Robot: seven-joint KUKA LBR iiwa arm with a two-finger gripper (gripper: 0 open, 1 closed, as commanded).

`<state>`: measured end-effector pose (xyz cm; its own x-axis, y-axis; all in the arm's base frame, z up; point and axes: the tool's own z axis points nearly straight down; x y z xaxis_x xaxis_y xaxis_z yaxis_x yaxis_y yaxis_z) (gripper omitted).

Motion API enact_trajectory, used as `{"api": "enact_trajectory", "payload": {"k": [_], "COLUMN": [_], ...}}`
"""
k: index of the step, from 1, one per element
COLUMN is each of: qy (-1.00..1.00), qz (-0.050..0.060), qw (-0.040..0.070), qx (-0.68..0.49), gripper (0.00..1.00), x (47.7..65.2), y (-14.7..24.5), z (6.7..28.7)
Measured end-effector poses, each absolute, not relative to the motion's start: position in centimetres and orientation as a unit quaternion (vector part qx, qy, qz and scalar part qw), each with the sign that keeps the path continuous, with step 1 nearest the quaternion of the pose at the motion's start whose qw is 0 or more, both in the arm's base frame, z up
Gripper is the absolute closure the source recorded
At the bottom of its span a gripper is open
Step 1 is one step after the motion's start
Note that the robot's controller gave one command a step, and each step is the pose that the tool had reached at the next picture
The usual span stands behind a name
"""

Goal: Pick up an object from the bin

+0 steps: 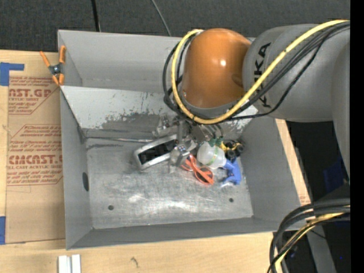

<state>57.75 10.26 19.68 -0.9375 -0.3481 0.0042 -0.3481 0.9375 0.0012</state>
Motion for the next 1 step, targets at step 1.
{"api": "enact_trajectory", "payload": {"k": [1], "qy": [-0.984], "qz": [0.0], "qw": [0.002], "qx": [0.177], "gripper": [1.0], "x": [57.74], "y": [10.25], "z": [19.66]}}
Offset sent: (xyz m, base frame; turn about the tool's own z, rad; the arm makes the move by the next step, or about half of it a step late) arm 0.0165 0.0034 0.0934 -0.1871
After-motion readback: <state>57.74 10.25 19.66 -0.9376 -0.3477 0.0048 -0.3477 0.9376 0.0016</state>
